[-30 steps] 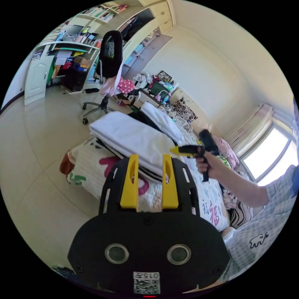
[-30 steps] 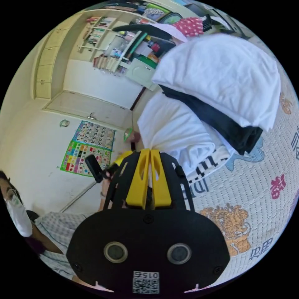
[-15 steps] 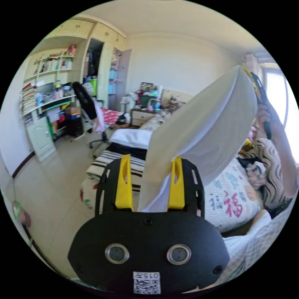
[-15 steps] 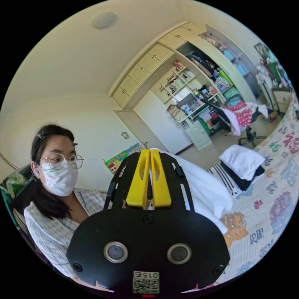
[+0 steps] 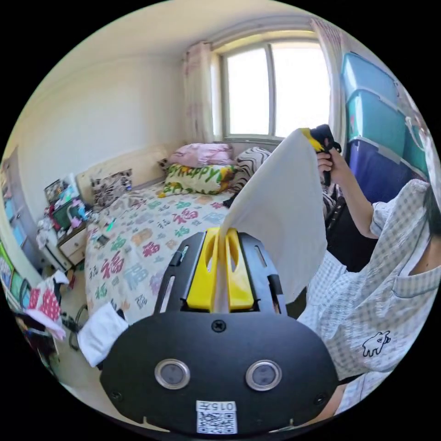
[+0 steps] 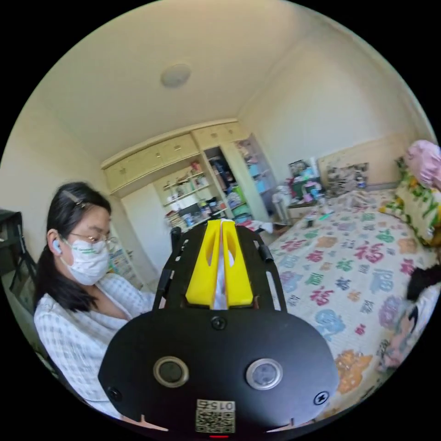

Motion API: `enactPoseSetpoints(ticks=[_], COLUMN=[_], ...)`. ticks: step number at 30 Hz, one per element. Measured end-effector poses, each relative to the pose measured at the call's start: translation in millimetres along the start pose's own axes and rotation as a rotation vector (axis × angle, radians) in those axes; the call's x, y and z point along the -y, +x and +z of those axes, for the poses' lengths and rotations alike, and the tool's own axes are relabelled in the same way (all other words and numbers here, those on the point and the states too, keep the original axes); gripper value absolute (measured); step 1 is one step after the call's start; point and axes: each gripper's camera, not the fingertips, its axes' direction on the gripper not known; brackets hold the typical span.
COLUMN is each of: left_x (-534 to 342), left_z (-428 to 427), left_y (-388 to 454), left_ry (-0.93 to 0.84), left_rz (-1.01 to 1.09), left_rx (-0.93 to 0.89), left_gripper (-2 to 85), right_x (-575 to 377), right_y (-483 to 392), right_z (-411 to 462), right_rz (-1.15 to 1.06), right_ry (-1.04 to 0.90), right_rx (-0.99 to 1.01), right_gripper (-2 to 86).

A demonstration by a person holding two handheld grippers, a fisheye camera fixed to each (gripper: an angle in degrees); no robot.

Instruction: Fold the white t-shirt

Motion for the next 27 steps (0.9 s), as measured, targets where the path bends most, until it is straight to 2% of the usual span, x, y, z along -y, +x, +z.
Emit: enactPoseSetpoints(ticks=[3, 5, 7, 8, 10, 13, 15, 19, 22, 23, 25, 27], left_x=[43.4, 50.4, 38.8, 22.5, -13.3, -90.3, -146.6, -185.5, -185.6, -184.4, -180.9, -167.9], left_z=[86.1, 149.1, 201.7, 224.8, 249.8, 287.8, 310.0, 326.6, 344.1, 353.8, 367.6, 370.7], left_y=[-10.2, -22.3, -31.9, -33.2, -26.9, -14.6, -14.5, -20.6, -24.8, -27.4, -30.6, -31.9], left_ry=[-0.097, -0.178, -0.269, -0.290, -0.312, -0.470, -0.549, -0.514, -0.461, -0.458, -0.488, -0.463], left_rz=[0.048, -0.029, -0.111, -0.164, -0.209, -0.304, -0.455, -0.627, -0.656, -0.661, -0.647, -0.569], left_rx=[0.016, 0.056, -0.014, -0.101, -0.179, -0.189, -0.260, -0.285, -0.321, -0.349, -0.359, -0.379], left_gripper=[2.4, 3.7, 5.4, 6.4, 7.3, 8.6, 9.8, 10.7, 10.8, 10.9, 11.2, 12.3], right_x=[-11.7, -36.7, -75.4, -103.3, -140.7, -204.7, -235.8, -262.6, -278.4, -282.2, -280.0, -271.1], right_y=[53.0, 135.7, 198.9, 220.5, 228.6, 230.0, 226.4, 208.5, 205.6, 203.3, 198.1, 202.6], right_z=[-55.9, -80.9, -99.4, -105.8, -100.5, -64.3, -41.6, 19.3, 69.3, 77.1, 73.2, 58.2], right_rz=[0.117, 0.324, 0.587, 0.664, 0.656, 0.629, 0.613, 0.450, 0.314, 0.225, 0.113, 0.188], right_ry=[0.012, -0.092, -0.145, -0.155, -0.219, -0.535, -0.652, -0.848, -1.073, -1.134, -1.151, -1.150], right_rx=[-0.302, -0.560, -0.561, -0.455, -0.389, -0.356, -0.297, -0.280, -0.327, -0.449, -0.548, -0.450], right_gripper=[0.3, 1.3, 3.2, 4.6, 6.2, 11.0, 12.3, 16.6, 13.6, 6.8, 2.3, 1.3])
